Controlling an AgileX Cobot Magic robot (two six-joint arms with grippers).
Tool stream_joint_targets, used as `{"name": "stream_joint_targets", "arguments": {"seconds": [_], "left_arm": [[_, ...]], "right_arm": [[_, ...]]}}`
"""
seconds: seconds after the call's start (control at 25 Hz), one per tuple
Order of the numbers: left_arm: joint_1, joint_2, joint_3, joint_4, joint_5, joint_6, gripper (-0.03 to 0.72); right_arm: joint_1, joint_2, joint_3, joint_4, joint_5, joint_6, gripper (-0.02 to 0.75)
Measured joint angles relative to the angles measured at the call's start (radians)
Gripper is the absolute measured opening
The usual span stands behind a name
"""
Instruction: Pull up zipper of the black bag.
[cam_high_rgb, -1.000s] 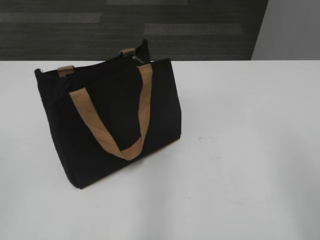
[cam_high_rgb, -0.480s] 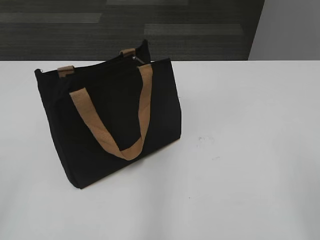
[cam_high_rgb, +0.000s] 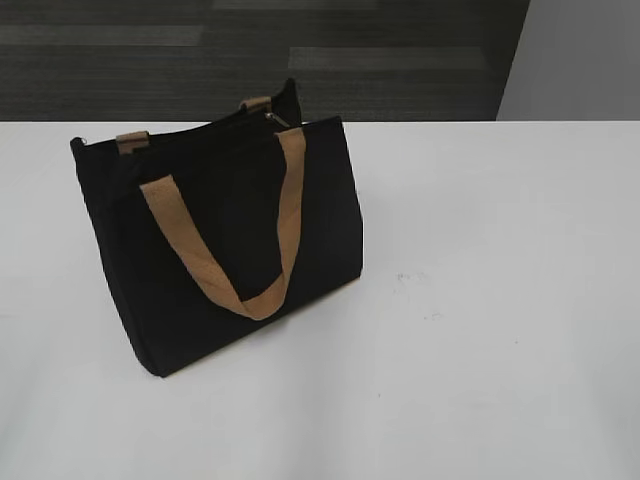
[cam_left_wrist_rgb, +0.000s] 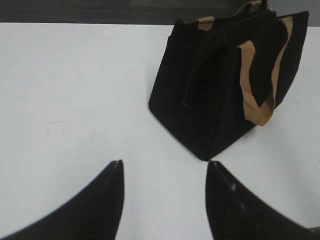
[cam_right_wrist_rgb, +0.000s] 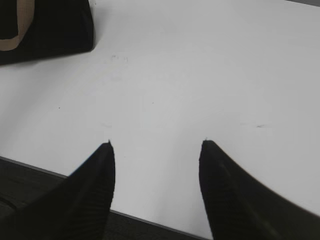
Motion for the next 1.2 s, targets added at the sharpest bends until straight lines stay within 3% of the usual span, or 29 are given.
{"name": "stream_joint_targets", "arguments": {"seconds": [0.64,1.0,1.2], "left_arm": [[0.000,-0.001,0.000,-0.002,0.000,0.007,0.396],[0.003,-0.001,0.000,-0.003,0.000,0.007,0.396],[0.003,-0.001,0.000,-0.003,0.000,0.007,0.396]], "right_arm": [[-0.002,-0.001,0.001,0.012,-0.001,0.017,0.424],[-0.195,-0.001,0.001,0.015,-0.001,0.017,0.424],[-0.214,-0.001,0.001,0.015,-0.001,0.017,0.424]]}}
